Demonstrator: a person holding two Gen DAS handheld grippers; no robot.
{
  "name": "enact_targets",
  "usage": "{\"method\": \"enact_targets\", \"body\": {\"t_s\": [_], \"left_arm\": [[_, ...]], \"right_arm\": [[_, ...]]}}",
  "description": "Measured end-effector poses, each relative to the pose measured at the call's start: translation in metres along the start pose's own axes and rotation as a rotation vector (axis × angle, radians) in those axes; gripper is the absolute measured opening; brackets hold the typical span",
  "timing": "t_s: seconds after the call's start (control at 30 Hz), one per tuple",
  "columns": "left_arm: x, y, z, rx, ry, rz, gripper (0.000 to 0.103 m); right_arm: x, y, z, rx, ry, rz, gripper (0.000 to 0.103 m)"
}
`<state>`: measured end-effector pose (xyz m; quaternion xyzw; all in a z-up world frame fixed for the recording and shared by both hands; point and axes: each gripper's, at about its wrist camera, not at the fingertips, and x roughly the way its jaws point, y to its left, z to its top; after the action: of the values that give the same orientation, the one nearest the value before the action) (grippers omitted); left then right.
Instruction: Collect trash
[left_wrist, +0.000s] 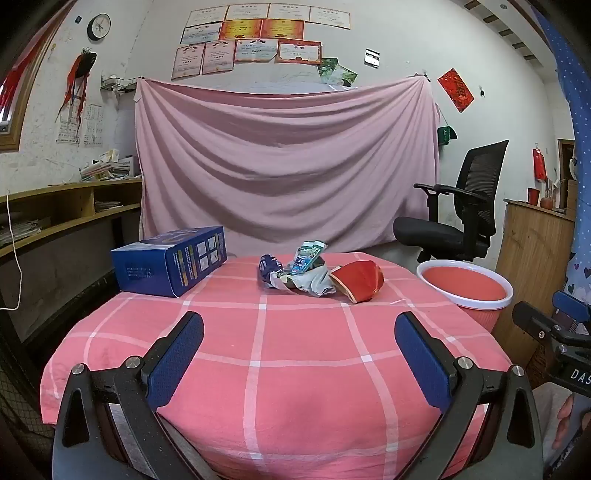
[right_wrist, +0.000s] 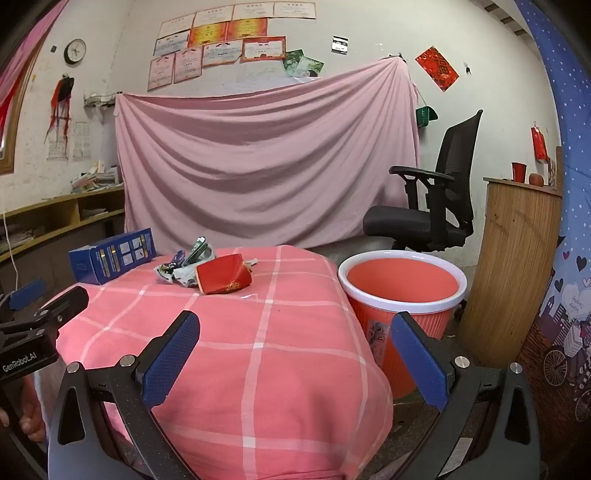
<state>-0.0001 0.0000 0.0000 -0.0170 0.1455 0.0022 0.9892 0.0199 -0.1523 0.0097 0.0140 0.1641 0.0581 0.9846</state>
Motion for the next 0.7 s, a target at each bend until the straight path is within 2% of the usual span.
{"method": "enact_targets", "body": {"t_s": [0.7], "left_arm": [[0.0015,-0.0018,-0.0004,0.005,0.001,-0.004,0.101]], "right_arm": [[-0.0004,-0.0005,-0.0002,0.001,-0.003,0.000,0.103]]}}
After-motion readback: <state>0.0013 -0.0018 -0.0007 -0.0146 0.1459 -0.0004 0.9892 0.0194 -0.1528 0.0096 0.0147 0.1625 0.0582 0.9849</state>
